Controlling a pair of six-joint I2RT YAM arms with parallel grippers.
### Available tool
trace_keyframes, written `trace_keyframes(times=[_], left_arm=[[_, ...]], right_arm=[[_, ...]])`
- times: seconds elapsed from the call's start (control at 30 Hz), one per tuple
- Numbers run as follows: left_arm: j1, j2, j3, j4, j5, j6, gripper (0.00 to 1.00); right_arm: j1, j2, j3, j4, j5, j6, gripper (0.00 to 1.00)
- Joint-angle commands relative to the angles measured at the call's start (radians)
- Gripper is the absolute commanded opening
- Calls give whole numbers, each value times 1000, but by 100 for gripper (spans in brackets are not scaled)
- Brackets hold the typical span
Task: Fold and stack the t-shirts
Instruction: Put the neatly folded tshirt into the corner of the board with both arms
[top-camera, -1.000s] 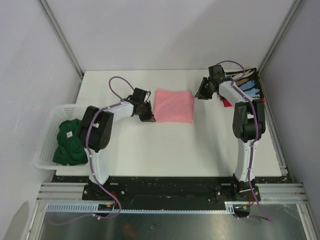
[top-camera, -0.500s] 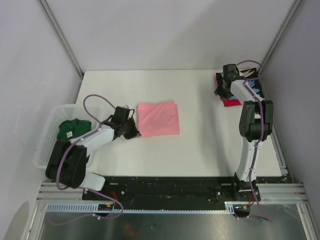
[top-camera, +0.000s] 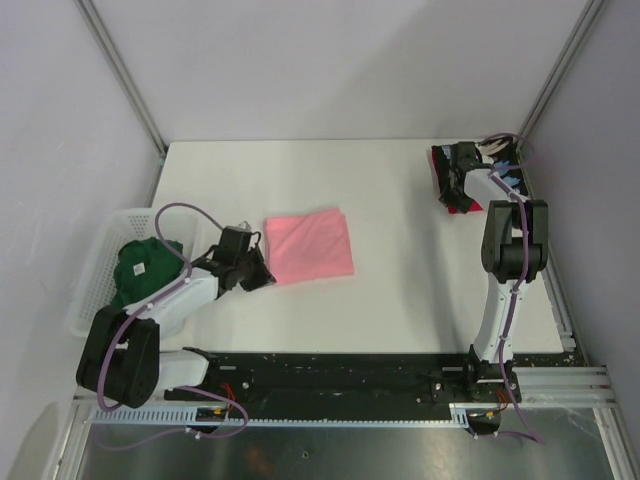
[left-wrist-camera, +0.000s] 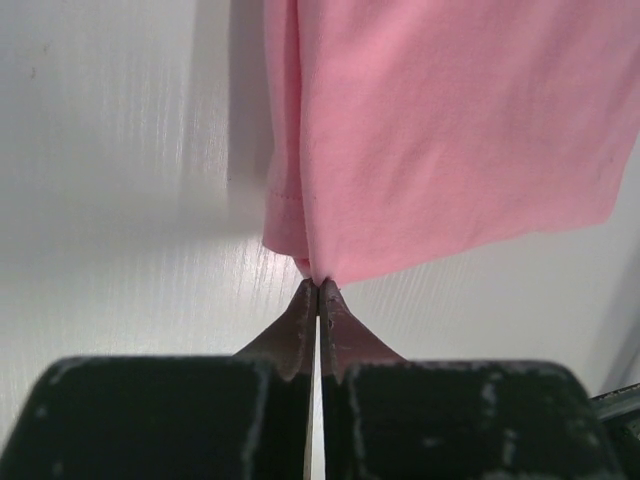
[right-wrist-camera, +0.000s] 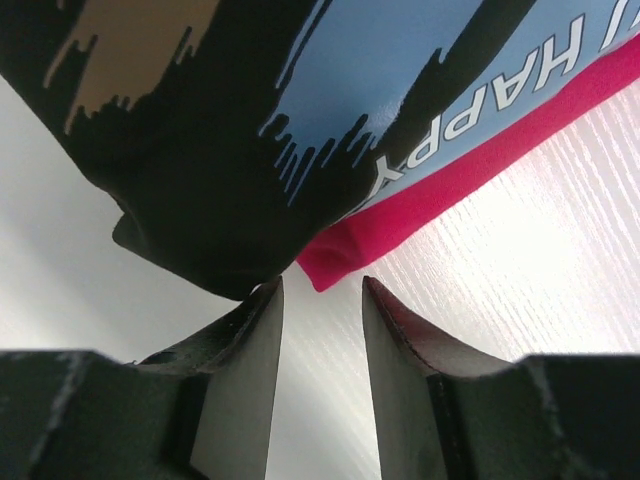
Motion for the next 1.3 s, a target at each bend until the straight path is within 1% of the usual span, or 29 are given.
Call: trace_keyframes(times=[0.0, 0.37, 0.43, 0.47, 0.5, 0.7, 0.73, 0.8, 0.97, 1.13, 1.27], left_arm=[[12, -48, -12, 17, 6, -7, 0], [34, -64, -17, 15, 24, 1, 0], [36, -68, -21, 16, 25, 2, 0], [38, -69, -23, 15, 25, 2, 0], [40, -72, -25, 16, 26, 2, 0], [50, -91, -36, 16, 18, 2, 0], [52, -95, -39, 14, 15, 2, 0], [56, -104, -48, 13, 7, 0, 0], [69, -108, -73, 13, -5, -11, 0], [75, -128, -101, 12, -17, -30, 0], [77, -165, -129, 12, -27, -43, 0]], right_arm=[[-5, 4, 7, 49, 51, -25, 42], [-1, 61, -1, 44, 75, -30, 43], [-1, 72, -1, 41, 75, -30, 41], [-1, 74, 1, 41, 76, -31, 39], [0, 75, 2, 43, 76, -31, 35], [13, 71, 30, 10, 66, -37, 7], [21, 66, 31, 2, 61, -39, 3], [41, 49, 20, -14, 44, -34, 1], [126, -18, -74, -25, -30, 14, 0], [232, -112, -242, 13, -130, 103, 0], [339, -192, -383, 63, -187, 177, 0]])
